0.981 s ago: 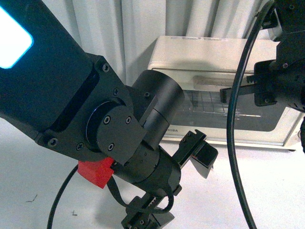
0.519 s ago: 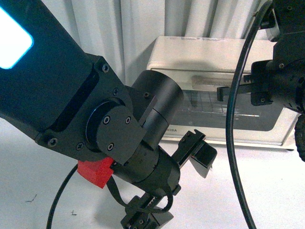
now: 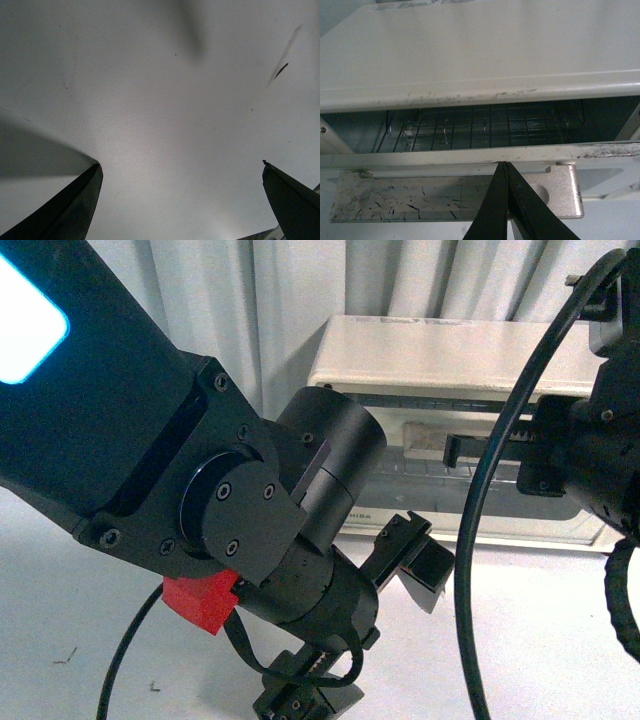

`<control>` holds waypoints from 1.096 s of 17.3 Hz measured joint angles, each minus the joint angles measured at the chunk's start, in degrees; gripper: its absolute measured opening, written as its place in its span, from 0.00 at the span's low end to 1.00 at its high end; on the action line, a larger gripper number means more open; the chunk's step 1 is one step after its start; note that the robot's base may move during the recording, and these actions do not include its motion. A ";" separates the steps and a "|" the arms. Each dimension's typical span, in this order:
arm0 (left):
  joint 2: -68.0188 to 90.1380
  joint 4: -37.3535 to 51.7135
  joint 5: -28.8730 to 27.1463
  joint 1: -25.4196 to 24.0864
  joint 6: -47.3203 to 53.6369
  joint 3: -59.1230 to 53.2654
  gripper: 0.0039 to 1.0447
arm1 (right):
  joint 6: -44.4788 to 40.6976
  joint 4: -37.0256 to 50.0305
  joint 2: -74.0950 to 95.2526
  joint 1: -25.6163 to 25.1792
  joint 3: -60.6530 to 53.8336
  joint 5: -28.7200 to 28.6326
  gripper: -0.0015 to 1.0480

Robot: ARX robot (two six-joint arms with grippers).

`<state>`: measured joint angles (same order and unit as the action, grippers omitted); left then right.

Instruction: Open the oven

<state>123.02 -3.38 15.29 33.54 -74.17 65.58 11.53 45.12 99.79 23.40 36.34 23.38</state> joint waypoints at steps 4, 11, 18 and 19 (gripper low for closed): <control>0.00 0.02 0.00 0.00 -0.02 0.00 0.94 | 0.92 -0.13 -2.75 2.95 -4.83 2.56 0.02; -0.02 0.13 0.17 0.04 0.20 -0.07 0.94 | 2.32 1.38 -10.29 7.69 -16.68 7.96 0.02; -0.02 0.13 0.11 0.04 0.20 -0.07 0.94 | -12.37 -45.66 -92.13 -19.41 -33.35 0.02 0.46; -0.02 0.13 0.00 0.04 0.20 -0.07 0.94 | -11.72 -45.38 -94.03 -25.99 -33.42 -5.46 0.53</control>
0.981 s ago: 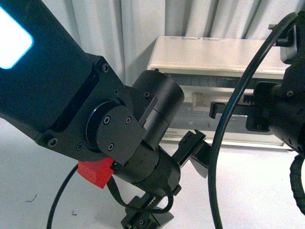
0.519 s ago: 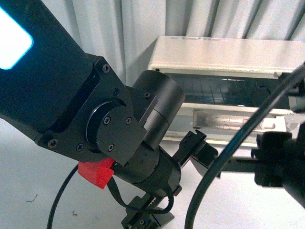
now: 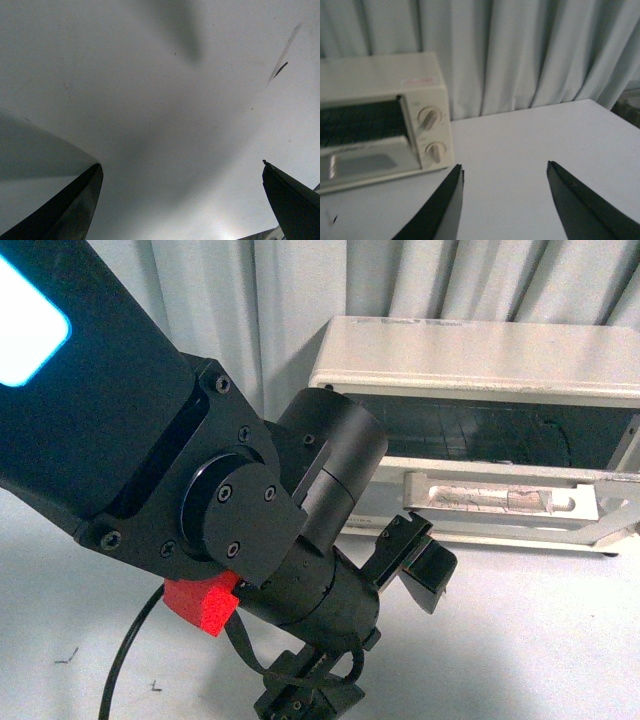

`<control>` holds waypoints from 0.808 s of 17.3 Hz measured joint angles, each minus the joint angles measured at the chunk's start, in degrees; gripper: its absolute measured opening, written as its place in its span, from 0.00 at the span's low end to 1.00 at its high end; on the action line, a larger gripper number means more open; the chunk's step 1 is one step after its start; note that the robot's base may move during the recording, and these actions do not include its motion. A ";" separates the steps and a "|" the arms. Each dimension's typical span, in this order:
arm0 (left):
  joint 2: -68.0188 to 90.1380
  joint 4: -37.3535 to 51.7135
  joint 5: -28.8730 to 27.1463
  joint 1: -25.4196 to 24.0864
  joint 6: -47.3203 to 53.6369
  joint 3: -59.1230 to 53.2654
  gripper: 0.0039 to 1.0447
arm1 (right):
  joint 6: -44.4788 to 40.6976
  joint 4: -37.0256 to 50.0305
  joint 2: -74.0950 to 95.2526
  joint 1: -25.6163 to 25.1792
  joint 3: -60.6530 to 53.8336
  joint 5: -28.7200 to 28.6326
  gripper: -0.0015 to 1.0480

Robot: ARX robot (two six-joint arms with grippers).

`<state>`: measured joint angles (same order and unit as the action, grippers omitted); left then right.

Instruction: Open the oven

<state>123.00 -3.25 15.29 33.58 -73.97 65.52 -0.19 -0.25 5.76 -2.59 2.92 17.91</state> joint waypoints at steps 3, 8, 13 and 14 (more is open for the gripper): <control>0.00 0.02 0.13 0.00 0.00 0.00 0.94 | 0.72 -0.15 -0.24 -9.53 -0.07 -7.65 0.79; 0.00 0.09 0.09 0.02 0.00 0.00 0.94 | 0.39 1.57 -4.09 -9.92 -2.27 -30.88 0.44; 0.00 0.04 0.17 0.00 0.00 0.00 0.94 | 0.15 0.00 -5.55 2.84 -2.27 -18.69 0.02; 0.00 0.04 0.11 0.00 0.00 0.00 0.94 | 0.13 0.04 -5.55 2.56 -2.27 -17.88 0.02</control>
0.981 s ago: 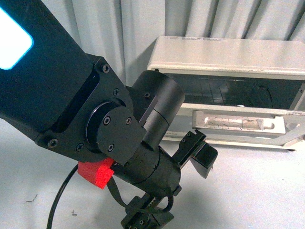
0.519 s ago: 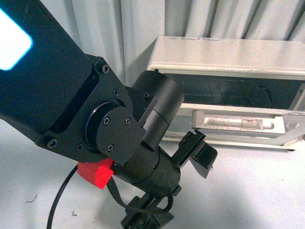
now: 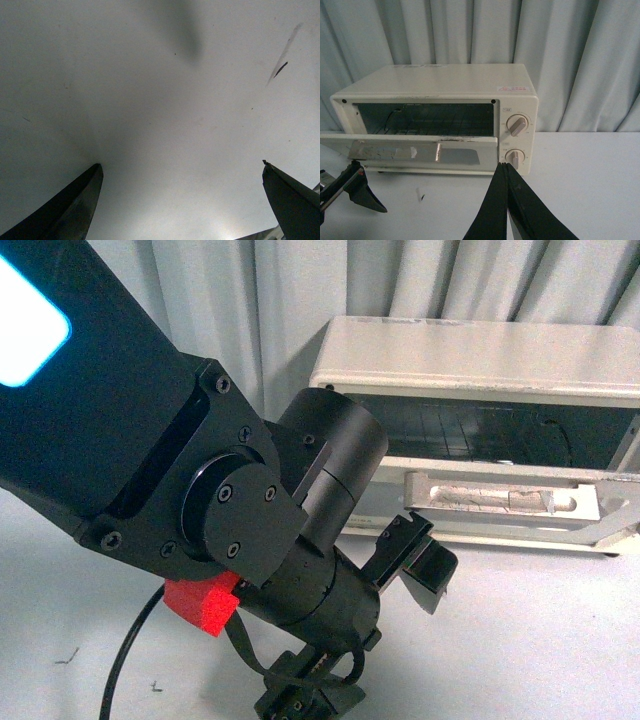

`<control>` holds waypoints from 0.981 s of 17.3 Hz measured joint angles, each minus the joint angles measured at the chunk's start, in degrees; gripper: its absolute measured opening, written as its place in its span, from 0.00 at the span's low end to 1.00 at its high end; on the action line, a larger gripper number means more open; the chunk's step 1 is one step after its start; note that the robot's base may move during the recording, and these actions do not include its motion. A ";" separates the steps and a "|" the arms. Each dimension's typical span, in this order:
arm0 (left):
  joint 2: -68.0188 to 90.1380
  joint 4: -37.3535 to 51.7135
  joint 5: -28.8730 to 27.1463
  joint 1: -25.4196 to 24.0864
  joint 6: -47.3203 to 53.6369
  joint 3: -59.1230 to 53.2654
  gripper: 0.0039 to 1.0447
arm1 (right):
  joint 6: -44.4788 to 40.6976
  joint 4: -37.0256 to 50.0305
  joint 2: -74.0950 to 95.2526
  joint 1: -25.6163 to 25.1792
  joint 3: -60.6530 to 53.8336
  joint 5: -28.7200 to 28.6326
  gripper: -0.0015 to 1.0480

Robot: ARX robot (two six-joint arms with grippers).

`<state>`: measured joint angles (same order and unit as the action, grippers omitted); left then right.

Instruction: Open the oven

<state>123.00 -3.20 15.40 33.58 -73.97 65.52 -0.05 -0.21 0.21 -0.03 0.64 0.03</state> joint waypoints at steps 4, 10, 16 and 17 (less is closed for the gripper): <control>0.00 0.00 0.02 0.00 0.00 0.00 0.94 | 0.02 -0.02 0.00 0.02 0.00 -0.02 0.02; 0.00 0.00 0.02 0.00 0.00 0.00 0.94 | 0.00 -0.02 0.00 0.02 0.00 -0.02 0.43; -2.80 10.16 -2.80 0.70 -2.43 -9.07 0.94 | 0.02 -0.02 0.00 0.02 0.00 -0.02 0.95; -2.97 11.87 -3.08 0.70 -2.84 -10.69 0.94 | 0.00 -0.02 0.00 0.02 0.00 -0.02 0.93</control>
<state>120.03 8.67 12.32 34.28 -76.82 54.83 -0.05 -0.23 0.21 -0.01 0.64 0.01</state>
